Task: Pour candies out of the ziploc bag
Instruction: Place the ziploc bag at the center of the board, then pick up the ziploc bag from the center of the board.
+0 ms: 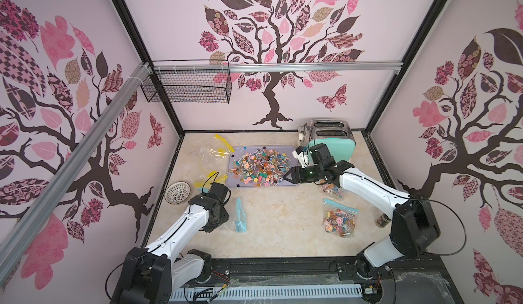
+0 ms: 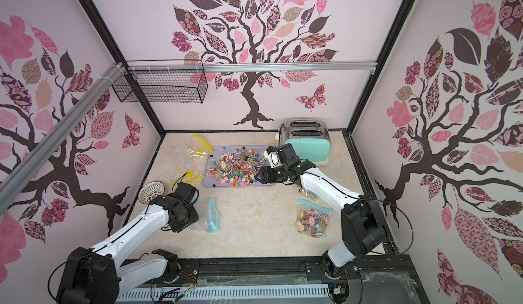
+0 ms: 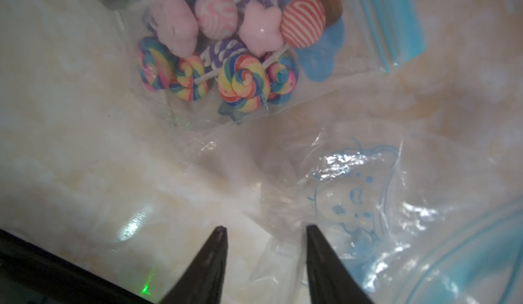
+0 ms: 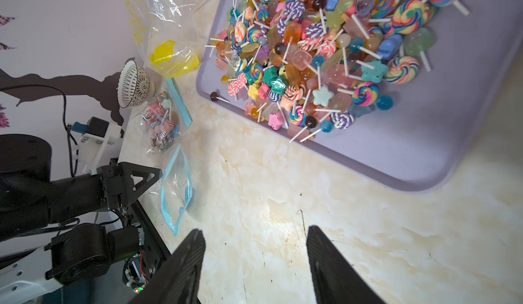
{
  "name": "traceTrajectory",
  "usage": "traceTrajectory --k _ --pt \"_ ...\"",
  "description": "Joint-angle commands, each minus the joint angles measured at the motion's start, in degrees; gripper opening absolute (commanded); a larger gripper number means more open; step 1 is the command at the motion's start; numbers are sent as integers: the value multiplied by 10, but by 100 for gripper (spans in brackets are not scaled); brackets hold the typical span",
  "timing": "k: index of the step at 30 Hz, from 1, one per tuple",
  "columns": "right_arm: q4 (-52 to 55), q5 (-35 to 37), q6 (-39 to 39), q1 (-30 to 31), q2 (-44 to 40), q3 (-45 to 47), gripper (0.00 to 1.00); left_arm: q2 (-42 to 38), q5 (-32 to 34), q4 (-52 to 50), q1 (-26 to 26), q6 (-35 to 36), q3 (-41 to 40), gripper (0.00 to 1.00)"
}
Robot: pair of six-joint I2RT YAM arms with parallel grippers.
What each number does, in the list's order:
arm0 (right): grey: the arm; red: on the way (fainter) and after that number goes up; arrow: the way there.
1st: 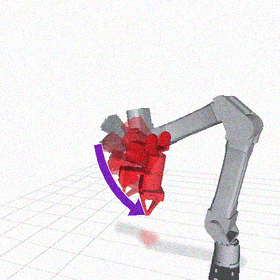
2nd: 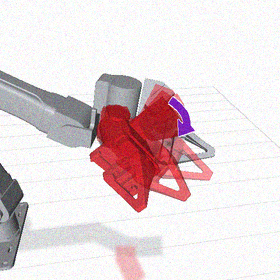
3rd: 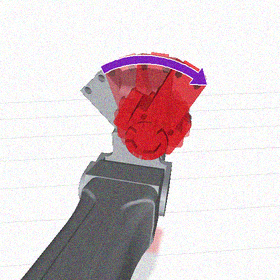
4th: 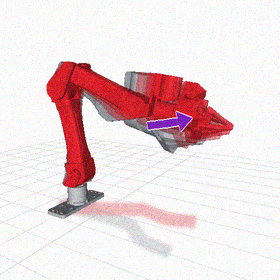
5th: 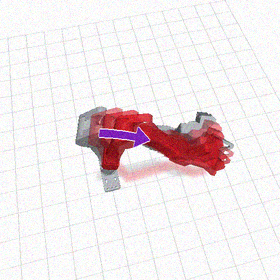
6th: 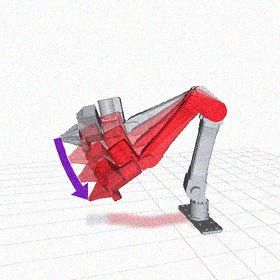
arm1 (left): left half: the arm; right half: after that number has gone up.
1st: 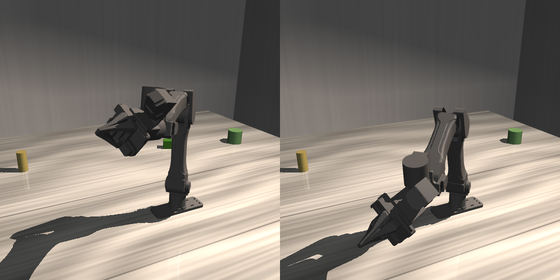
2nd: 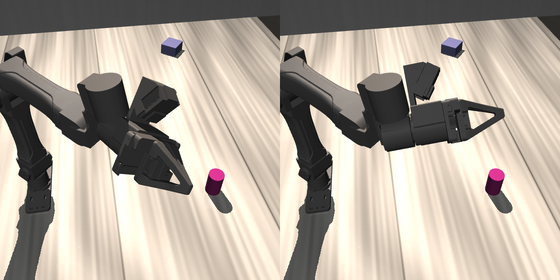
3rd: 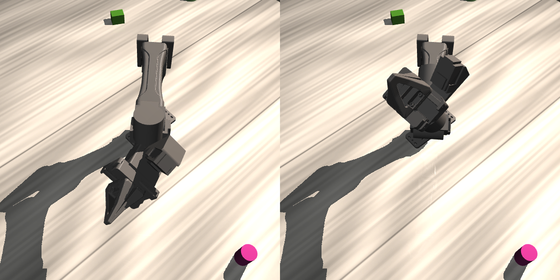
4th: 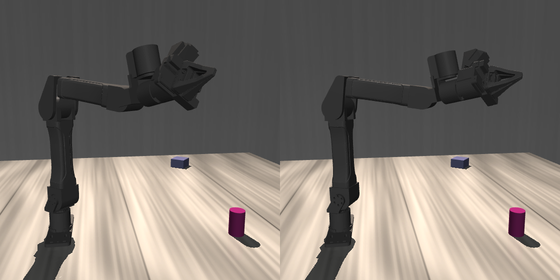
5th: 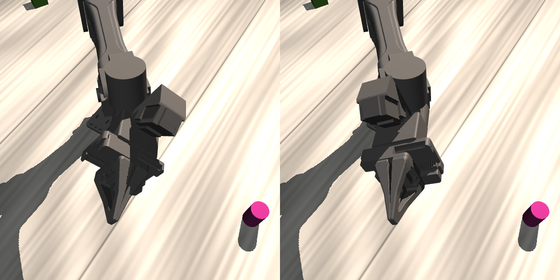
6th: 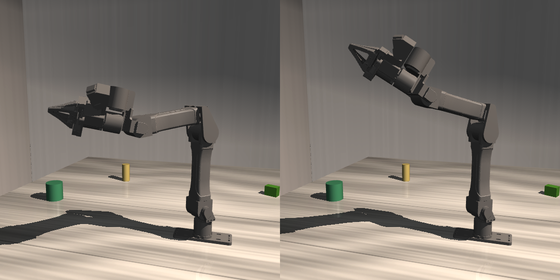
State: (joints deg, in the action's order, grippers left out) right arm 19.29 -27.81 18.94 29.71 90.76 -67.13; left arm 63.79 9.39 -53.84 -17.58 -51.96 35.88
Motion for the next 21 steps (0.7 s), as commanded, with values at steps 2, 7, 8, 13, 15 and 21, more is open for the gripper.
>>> traceTrajectory --k 2,7,8,13,15,21 --pt "16 -22 -34 39 47 -59 62 -28 24 -43 2 -28 23 79" --pt "-2 -36 -23 63 88 -82 58 -52 92 -91 4 -22 83 98" --pt "1 -36 -25 67 94 -88 57 -49 108 -102 11 -19 94 98" --pt "2 -39 -30 79 113 -96 56 -22 58 -60 133 42 96 98" --pt "-2 -37 -33 79 113 -89 56 -18 22 -22 165 58 84 98" --pt "-4 -27 -45 80 118 -69 56 11 -20 61 175 71 70 98"
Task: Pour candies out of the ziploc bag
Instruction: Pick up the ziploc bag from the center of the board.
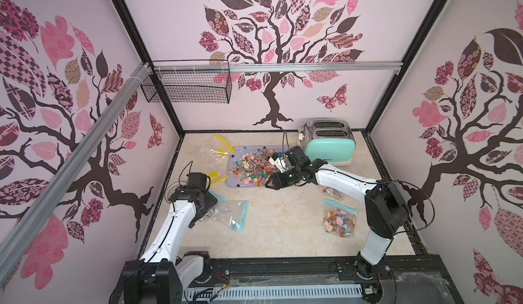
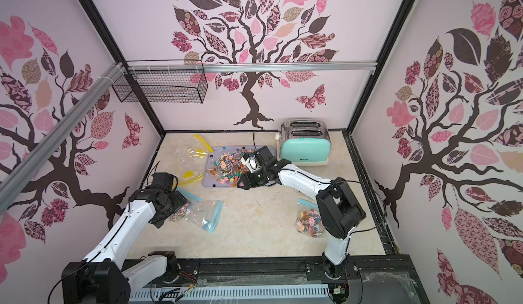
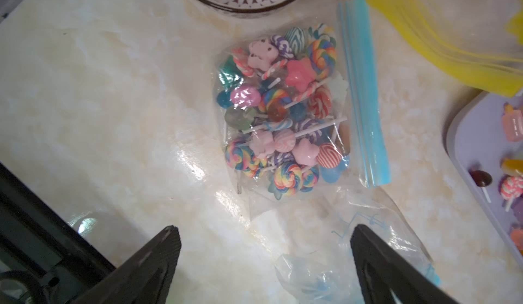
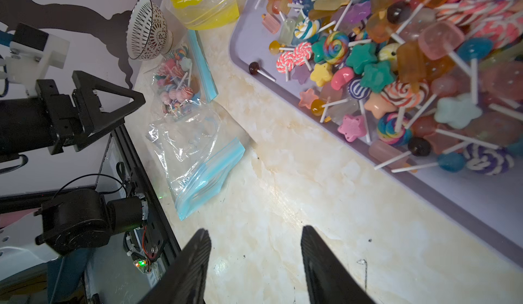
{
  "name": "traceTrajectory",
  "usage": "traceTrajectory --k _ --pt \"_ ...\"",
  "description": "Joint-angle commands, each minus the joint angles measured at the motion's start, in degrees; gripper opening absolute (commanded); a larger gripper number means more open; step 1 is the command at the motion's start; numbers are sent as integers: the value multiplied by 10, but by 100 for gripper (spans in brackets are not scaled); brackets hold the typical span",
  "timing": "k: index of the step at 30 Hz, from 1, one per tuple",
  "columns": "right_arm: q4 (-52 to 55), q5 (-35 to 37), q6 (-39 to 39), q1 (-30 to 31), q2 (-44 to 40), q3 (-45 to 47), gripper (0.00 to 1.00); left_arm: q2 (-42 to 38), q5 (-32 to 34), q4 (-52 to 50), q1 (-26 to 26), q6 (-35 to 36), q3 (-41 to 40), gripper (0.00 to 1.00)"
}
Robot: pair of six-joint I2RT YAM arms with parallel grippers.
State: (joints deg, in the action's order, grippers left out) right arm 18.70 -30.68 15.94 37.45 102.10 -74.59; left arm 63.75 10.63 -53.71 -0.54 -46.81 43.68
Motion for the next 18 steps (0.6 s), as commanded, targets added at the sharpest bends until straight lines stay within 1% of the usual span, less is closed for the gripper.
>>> traceTrajectory --k 1,3,7,11,13,15,17,18 --pt "0 2 -15 2 7 9 56 18 -39 76 7 21 -11 98" --pt "-2 0 -13 2 12 12 56 36 -49 94 20 19 -17 98" --pt "-5 3 -13 2 20 18 55 73 -47 95 57 21 -19 98" --pt "-4 7 -14 2 28 15 55 90 -57 125 73 27 -34 97" --pt "-3 6 -12 2 33 13 55 104 -69 145 73 28 -42 93" --pt "-3 6 -11 2 36 13 55 119 -80 160 74 28 -48 87" --pt "0 6 -11 2 38 14 55 131 -84 171 74 26 -52 76" --pt "0 8 -11 2 38 14 55 136 -83 177 74 26 -56 68"
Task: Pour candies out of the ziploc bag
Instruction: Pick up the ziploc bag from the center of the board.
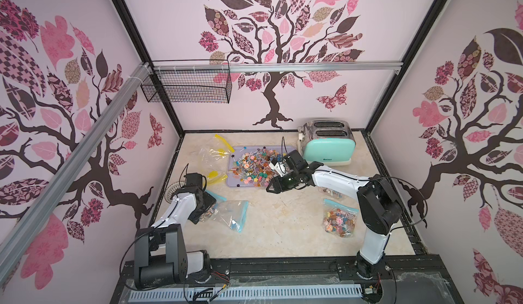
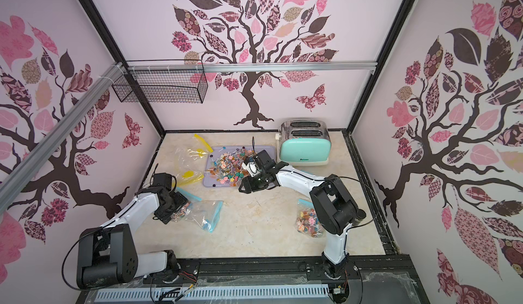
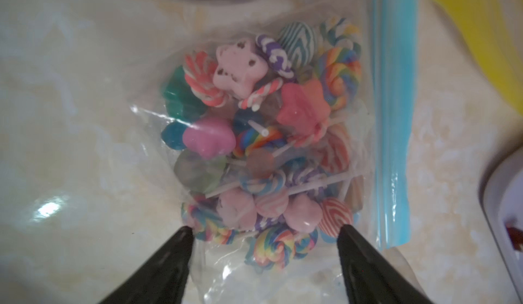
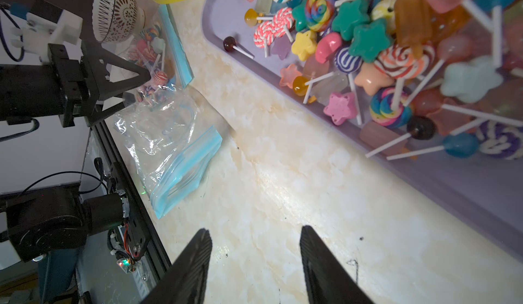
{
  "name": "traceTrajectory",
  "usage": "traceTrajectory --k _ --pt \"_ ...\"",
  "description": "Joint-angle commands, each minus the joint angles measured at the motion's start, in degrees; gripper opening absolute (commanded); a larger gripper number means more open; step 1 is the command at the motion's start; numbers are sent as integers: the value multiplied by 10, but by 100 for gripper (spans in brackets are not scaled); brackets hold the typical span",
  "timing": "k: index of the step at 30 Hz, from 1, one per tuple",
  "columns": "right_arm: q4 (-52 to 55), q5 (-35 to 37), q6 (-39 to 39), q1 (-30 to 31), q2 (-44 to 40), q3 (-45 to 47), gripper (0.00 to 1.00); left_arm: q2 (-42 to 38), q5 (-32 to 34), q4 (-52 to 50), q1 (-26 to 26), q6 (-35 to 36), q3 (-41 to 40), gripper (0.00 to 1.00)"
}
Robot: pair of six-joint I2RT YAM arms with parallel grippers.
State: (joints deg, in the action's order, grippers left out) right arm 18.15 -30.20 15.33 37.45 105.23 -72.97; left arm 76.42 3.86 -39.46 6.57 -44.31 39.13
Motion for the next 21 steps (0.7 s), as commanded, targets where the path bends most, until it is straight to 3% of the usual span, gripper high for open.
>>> traceTrajectory --k 1,8,16,21 --pt "7 6 -5 2 6 -2 55 11 -15 39 3 0 -14 61" --pt "13 9 -3 2 3 -2 55 4 -22 39 3 0 -19 17" --pt "30 16 -3 2 -7 -18 55 -53 -73 -13 4 20 31 0" --pt "43 25 -3 2 -13 -28 55 -88 -111 -60 -4 46 104 0"
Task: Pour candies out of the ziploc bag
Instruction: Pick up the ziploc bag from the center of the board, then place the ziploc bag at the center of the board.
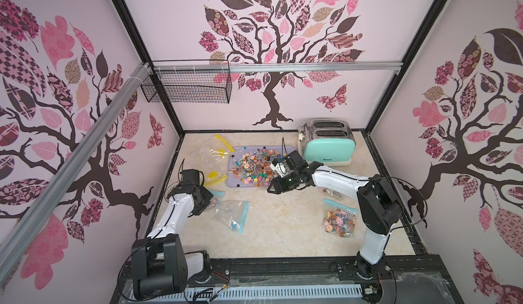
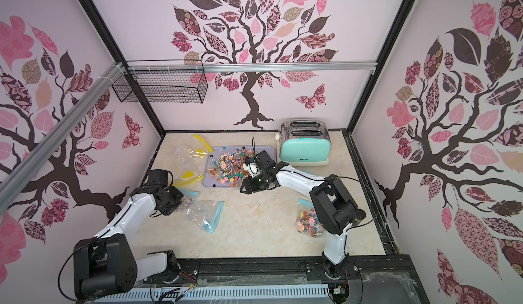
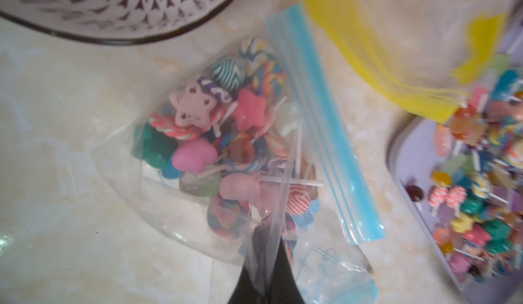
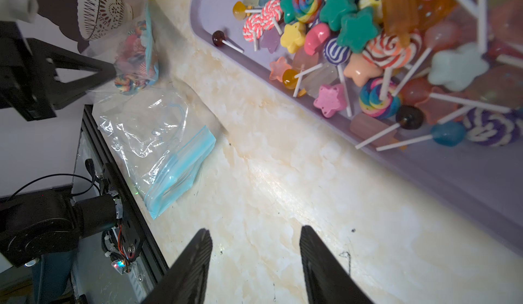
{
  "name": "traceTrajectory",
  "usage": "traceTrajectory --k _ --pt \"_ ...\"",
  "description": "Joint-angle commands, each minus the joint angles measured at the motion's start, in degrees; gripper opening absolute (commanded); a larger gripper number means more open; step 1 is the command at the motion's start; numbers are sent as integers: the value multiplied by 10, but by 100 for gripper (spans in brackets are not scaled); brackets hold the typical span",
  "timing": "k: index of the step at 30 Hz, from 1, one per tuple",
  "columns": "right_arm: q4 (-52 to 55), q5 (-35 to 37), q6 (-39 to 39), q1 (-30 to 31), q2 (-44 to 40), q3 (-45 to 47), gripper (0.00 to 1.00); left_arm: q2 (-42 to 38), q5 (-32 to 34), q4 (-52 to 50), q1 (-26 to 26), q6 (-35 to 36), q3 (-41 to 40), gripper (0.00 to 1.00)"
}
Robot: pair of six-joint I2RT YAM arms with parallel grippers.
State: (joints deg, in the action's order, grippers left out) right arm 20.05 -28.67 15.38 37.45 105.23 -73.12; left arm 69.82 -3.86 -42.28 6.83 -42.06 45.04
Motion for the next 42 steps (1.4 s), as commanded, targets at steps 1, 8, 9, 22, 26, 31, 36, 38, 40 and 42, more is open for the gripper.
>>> traceTrajectory --k 1,8,9,22,26,31,36,38,40,42 --pt "27 12 -2 2 -15 -28 55 -28 -35 -47 -10 31 65 0" --pt "47 43 4 1 -36 -29 55 -56 -39 -119 -48 71 174 0" --pt "50 52 7 2 -40 -27 55 -58 -46 -125 -59 76 186 0" --pt "46 109 59 -98 -157 75 56 -38 -110 -108 -288 75 191 2" --pt "41 123 59 -111 -189 111 57 -16 -96 -47 -367 54 166 2" --pt "18 120 69 -113 -193 147 57 22 -62 44 -454 55 119 1" --pt "3 104 74 -113 -191 173 56 73 -18 66 -505 49 57 0" --pt "-2 101 75 -113 -191 180 56 80 -12 66 -514 45 29 0" --pt "-2 99 74 -113 -192 185 56 78 -2 57 -521 41 6 0" --pt "-7 96 74 -113 -190 188 56 71 5 39 -522 36 -21 0"
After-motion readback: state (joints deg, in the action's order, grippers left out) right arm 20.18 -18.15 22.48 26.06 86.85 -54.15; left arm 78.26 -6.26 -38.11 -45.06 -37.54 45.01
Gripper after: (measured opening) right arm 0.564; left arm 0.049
